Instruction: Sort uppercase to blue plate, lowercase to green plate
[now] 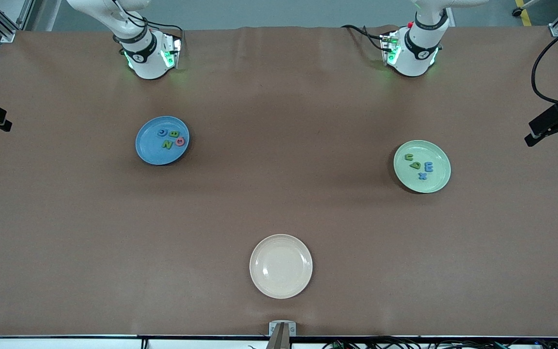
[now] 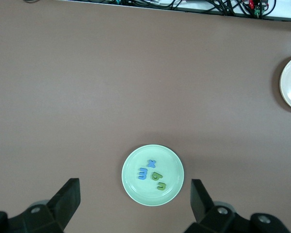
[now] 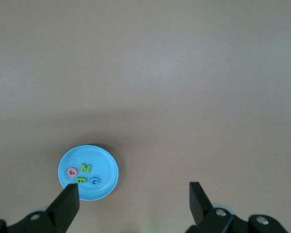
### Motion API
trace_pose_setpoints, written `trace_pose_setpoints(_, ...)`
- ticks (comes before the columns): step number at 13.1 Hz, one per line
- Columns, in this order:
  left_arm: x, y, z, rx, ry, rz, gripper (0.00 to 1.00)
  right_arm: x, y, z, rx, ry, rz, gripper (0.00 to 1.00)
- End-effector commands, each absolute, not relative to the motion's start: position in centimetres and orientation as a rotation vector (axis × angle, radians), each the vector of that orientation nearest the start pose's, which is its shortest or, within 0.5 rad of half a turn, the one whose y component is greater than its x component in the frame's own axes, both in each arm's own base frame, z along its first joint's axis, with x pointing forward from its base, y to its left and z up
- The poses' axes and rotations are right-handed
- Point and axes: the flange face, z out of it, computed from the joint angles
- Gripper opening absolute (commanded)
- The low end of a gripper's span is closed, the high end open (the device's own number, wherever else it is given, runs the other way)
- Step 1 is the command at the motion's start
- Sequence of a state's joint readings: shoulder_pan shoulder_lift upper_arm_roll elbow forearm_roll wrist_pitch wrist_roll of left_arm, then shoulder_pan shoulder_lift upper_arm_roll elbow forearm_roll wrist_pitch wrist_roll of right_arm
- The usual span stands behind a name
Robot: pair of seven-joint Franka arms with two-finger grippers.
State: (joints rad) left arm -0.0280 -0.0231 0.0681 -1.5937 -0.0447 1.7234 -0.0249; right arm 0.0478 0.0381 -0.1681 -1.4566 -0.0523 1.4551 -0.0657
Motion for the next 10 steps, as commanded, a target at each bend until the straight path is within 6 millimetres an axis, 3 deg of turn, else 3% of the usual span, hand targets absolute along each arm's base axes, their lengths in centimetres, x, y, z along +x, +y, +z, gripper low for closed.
trace_pose_setpoints(1,55.7,1.8,65.1,-3.178,-0.077,-0.248,1.0,54.9,-8.1,64.9,-3.187,0.123,0.088,1.0)
trace_pose_setpoints(4,55.6,1.4,65.0,-3.14,-0.047,-0.224,1.0,54.0,-10.0,64.4,-3.155,0.171,0.175,1.0)
trace_pose_setpoints(10,55.6,1.4,65.1,-3.139,-0.044,-0.227,1.0,53.2,-8.5,64.4,-3.12,0.132,0.224,1.0)
